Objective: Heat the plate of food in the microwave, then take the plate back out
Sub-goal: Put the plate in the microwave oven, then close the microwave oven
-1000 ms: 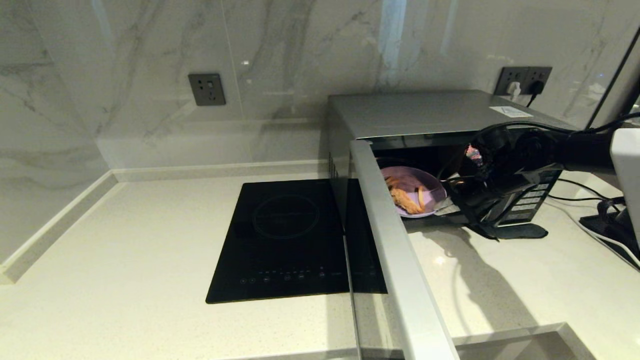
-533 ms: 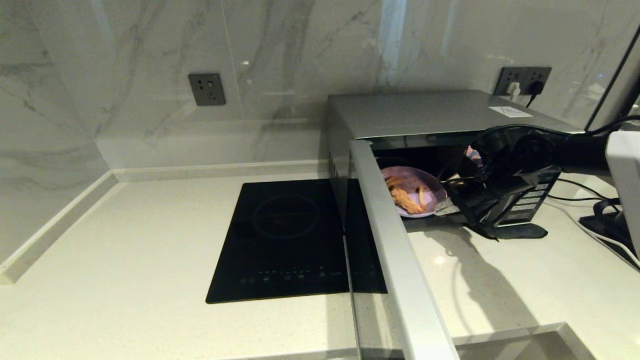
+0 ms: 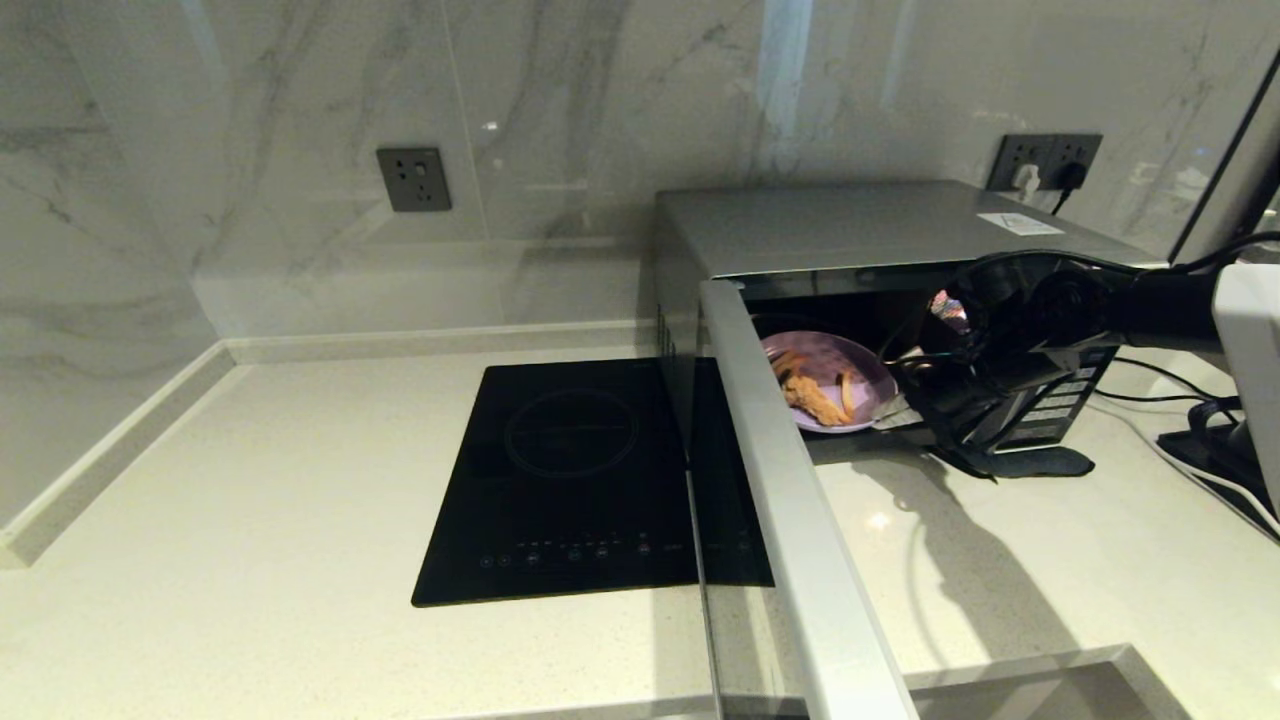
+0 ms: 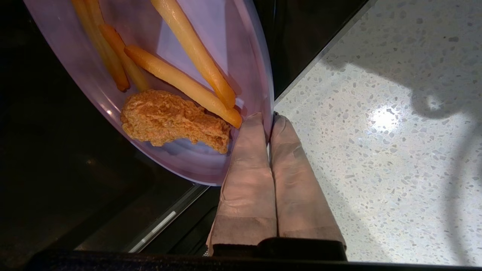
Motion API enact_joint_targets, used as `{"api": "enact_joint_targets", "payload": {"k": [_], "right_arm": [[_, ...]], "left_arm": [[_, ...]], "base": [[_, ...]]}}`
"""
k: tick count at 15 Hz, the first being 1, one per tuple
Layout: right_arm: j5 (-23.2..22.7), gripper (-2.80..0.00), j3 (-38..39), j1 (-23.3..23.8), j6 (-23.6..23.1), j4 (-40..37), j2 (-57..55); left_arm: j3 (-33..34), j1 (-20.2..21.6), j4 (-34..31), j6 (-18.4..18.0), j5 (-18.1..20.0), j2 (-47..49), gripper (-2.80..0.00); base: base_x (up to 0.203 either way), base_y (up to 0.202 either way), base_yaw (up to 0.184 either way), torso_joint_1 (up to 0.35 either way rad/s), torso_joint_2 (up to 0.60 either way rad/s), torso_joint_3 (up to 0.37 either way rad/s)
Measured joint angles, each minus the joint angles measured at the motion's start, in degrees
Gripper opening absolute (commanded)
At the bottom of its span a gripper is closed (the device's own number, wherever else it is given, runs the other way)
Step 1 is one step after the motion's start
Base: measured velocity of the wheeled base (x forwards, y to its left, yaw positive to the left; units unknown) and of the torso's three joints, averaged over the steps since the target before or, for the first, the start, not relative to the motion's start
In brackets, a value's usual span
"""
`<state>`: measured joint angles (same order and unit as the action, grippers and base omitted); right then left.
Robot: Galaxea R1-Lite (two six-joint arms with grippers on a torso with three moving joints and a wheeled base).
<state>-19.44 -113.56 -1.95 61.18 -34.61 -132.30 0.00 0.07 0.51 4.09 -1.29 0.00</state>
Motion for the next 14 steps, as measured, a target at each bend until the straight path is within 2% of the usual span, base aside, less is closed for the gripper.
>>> {"api": "enact_joint_targets", "payload": {"k": [1, 2, 14], "right_arm": [[0.01, -1.02, 0.00, 0.02, 0.00, 0.02, 0.00], [0.00, 0.00, 0.00, 0.02, 0.00, 0.02, 0.00], [-0.27, 0.00, 0.77, 0.05, 0.17, -0.17, 2.95]], "left_arm": [[0.00, 0.00, 0.00, -0.04, -0.01, 0.00, -2.80], [0.00, 0.00, 0.00, -0.02, 0.00, 0.00, -2.80], [0.00, 0.00, 0.00, 0.00, -0.02, 0.00, -2.80]], "base": [[0.000, 0.000, 0.000, 0.000, 0.00, 0.000], [0.000, 0.000, 0.000, 0.000, 0.00, 0.000], [0.000, 0.000, 0.000, 0.000, 0.00, 0.000]]}}
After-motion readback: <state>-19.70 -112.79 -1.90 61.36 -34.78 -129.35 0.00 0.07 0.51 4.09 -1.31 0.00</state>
